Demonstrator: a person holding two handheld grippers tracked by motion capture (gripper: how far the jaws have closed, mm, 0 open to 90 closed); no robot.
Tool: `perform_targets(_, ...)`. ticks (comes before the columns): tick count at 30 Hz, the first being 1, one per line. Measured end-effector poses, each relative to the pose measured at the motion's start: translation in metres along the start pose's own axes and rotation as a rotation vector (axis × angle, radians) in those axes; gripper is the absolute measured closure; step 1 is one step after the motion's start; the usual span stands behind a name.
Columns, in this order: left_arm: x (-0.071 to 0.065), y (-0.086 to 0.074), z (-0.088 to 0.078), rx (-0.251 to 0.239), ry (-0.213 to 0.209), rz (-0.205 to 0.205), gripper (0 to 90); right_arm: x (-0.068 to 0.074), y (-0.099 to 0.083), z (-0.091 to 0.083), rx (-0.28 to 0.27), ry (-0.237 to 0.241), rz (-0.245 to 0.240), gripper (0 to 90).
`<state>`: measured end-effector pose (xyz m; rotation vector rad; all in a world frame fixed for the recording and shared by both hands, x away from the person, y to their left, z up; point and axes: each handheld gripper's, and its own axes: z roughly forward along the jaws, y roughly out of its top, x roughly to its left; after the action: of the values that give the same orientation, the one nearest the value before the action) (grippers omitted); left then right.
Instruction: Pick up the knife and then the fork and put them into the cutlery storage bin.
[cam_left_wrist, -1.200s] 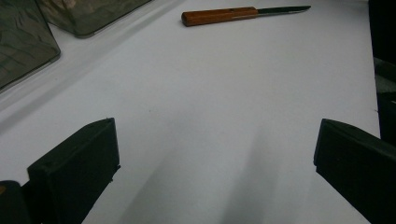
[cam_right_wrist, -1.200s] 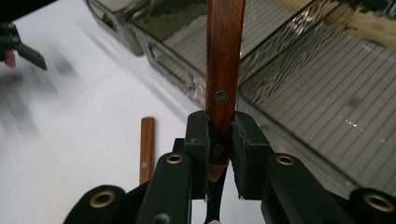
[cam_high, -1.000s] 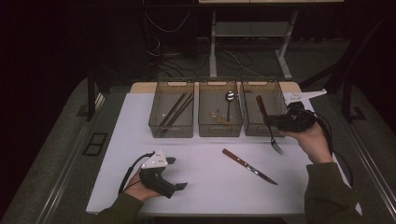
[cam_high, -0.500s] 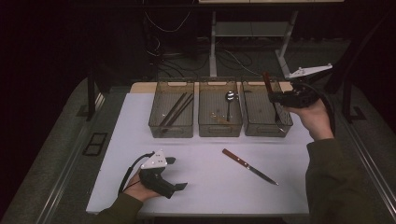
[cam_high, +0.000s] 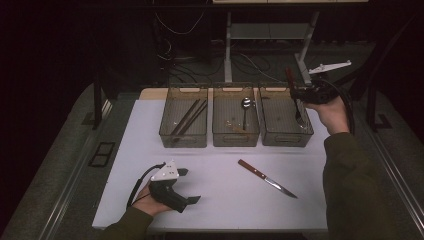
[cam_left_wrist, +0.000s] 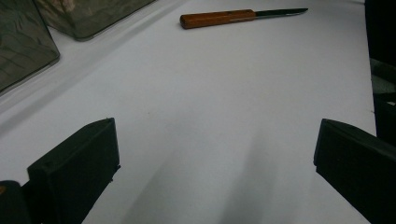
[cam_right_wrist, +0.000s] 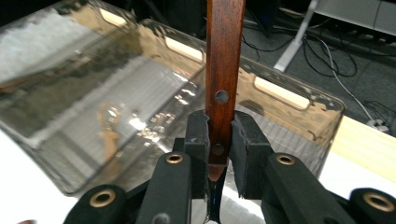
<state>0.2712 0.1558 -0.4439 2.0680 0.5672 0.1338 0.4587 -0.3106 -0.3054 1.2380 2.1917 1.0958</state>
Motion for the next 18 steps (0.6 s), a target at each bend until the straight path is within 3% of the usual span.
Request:
perform_targets(8, 0.000, 0.000, 0.000, -0.001, -0.002, -0.005, 0.0, -0.011, -0.020, 0.023, 0.023, -0.009, 0.047, 77.6)
perform_targets(18, 0.000, 0.000, 0.000, 0.001, -0.003, -0.002, 0.0, -0.013, -0.044, 0.041, 0.089, -0.027, 0.036, 77.6)
